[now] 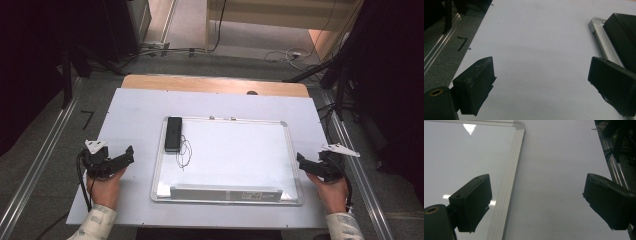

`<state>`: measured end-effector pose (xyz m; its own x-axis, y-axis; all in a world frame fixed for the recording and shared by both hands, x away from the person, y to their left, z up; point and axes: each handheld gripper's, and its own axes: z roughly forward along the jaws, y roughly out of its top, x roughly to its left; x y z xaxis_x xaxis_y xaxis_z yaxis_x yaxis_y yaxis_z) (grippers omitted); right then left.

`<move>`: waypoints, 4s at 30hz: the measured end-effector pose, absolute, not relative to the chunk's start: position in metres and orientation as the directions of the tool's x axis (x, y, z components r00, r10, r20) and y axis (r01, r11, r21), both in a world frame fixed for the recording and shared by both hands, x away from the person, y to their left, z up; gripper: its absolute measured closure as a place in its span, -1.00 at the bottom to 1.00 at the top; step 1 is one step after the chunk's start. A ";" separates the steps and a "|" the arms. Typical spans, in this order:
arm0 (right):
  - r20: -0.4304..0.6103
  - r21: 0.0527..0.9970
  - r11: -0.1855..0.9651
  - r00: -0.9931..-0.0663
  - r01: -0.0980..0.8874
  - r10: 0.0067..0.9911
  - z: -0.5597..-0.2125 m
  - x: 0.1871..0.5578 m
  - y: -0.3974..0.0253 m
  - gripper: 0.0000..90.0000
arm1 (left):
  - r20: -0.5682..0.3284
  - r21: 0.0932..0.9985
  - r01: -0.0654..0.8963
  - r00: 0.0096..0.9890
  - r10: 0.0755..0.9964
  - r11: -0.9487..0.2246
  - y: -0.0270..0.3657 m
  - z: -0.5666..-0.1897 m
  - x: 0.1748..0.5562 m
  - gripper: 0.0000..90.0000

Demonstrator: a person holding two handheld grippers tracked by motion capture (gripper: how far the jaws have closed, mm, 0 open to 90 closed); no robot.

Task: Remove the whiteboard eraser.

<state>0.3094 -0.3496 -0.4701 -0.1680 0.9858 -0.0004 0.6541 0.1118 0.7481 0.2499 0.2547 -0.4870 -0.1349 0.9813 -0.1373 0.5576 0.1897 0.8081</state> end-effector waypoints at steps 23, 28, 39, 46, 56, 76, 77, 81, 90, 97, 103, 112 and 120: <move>0.005 0.754 0.101 -0.158 0.650 0.987 -0.468 0.309 -0.350 -0.85 | -0.140 0.824 0.541 -0.099 0.985 0.171 0.229 -0.467 0.269 -0.81; 0.004 0.753 0.102 -0.160 0.650 0.987 -0.468 0.309 -0.350 -0.85 | -0.125 0.817 0.560 -0.056 0.991 0.135 0.211 -0.465 0.283 -0.81; 0.006 0.753 0.099 -0.157 0.650 0.988 -0.468 0.308 -0.351 -0.85 | -0.135 0.797 0.595 0.003 0.991 0.107 0.181 -0.463 0.314 -0.74; 0.006 0.754 0.100 -0.159 0.649 0.987 -0.468 0.308 -0.351 -0.85 | -0.128 0.783 0.616 0.019 0.992 0.089 0.167 -0.461 0.334 -0.73; 0.006 0.754 0.102 -0.162 0.649 0.987 -0.469 0.309 -0.351 -0.85 | -0.133 0.768 0.635 0.025 0.991 0.087 0.147 -0.465 0.359 -0.69; 0.015 0.757 0.090 -0.156 0.647 0.988 -0.468 0.308 -0.354 -0.79 | -0.049 0.729 0.683 0.012 0.999 0.028 0.119 -0.485 0.389 -0.34; 0.016 0.758 0.090 -0.157 0.646 0.988 -0.468 0.308 -0.354 -0.79 | -0.046 0.729 0.684 0.010 0.999 0.027 0.119 -0.485 0.389 -0.32; 0.012 0.758 0.093 -0.157 0.646 0.988 -0.468 0.308 -0.354 -0.79 | -0.023 0.723 0.690 0.012 1.000 0.008 0.116 -0.486 0.387 -0.23; 0.013 0.759 0.092 -0.157 0.645 0.988 -0.468 0.308 -0.354 -0.79 | -0.059 0.736 0.677 0.028 0.998 0.025 0.119 -0.488 0.386 -0.15; 0.012 0.759 0.092 -0.155 0.644 0.988 -0.468 0.308 -0.354 -0.79 | -0.048 0.733 0.680 0.029 0.998 0.015 0.115 -0.493 0.386 -0.14; 0.012 0.759 0.092 -0.154 0.645 0.988 -0.468 0.308 -0.354 -0.79 | -0.021 0.744 0.668 0.039 0.999 -0.010 0.113 -0.493 0.384 -0.10; 0.013 0.760 0.091 -0.155 0.644 0.988 -0.468 0.308 -0.354 -0.79 | -0.040 0.779 0.627 0.061 0.997 -0.007 0.115 -0.483 0.380 -0.09; 0.011 0.759 0.092 -0.155 0.644 0.988 -0.468 0.308 -0.354 -0.79 | -0.070 0.781 0.625 0.107 0.992 -0.012 0.120 -0.474 0.368 -0.09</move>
<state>0.3078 -0.3540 -0.4679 -0.1546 0.9879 0.0109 0.6443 0.0924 0.7592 0.3681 0.1202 -0.4738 0.1069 0.9918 -0.0698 0.6248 -0.0124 0.7806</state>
